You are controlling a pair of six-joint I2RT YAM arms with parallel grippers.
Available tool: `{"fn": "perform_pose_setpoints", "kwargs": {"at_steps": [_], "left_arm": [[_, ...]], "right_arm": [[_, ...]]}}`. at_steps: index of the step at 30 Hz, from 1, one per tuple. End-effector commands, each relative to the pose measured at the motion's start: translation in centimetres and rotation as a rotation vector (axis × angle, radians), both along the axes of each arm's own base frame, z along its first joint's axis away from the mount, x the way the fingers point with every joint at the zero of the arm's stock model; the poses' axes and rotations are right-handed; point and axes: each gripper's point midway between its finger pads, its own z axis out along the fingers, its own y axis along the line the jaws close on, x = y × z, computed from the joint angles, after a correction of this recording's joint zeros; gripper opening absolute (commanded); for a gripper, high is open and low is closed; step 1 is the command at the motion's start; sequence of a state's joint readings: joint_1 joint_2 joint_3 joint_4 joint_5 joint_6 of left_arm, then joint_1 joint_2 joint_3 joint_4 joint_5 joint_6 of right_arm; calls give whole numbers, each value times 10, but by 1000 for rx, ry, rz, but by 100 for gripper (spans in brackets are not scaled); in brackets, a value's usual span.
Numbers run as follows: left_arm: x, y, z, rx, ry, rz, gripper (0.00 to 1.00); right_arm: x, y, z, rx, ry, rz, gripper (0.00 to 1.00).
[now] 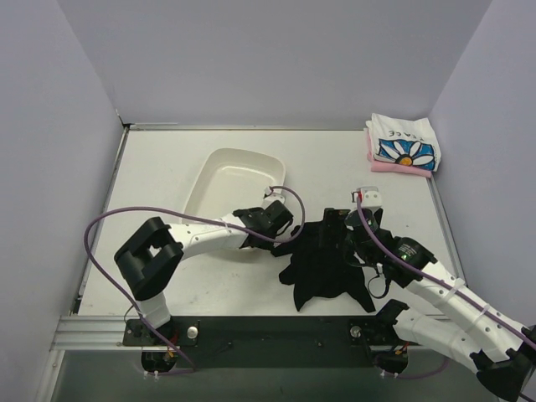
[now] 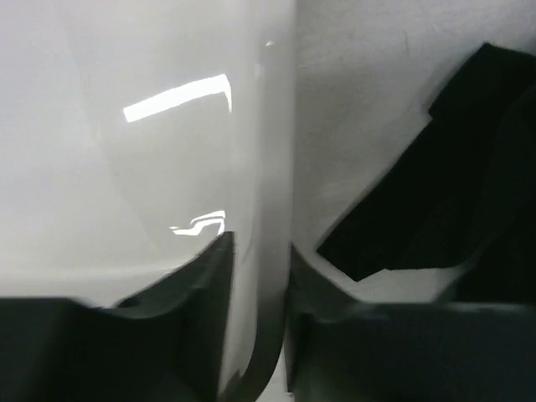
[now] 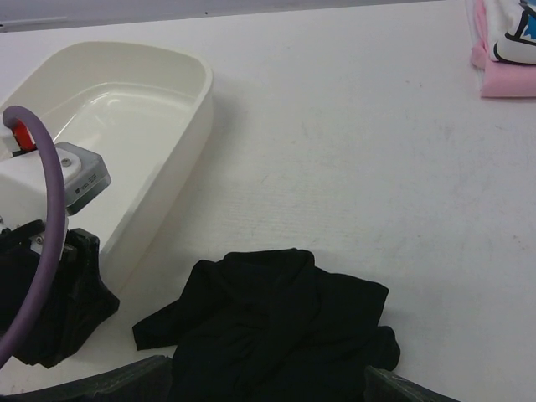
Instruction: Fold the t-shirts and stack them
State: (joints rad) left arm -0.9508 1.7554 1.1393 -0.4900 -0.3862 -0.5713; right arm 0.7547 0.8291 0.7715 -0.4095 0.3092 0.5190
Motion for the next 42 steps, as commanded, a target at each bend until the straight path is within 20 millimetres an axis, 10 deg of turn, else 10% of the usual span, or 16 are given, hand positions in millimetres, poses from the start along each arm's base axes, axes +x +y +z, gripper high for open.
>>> {"fn": "perform_pose_setpoints", "kwargs": {"at_steps": [1,10,24,42], "left_arm": [[14,11,7,15,-34,64,8],[35,92,13,116,5,255,0],[157,166,57,219,-26,222,0],[247,260,-14,209,55,306,0]], "right_arm": [[2,0,-2,-16,-16,0,100],[4,10,-6,-1,-3,24,100],[6,30,-9,49,-5,63,100],[-4,42,-10,43,10,114,100]]}}
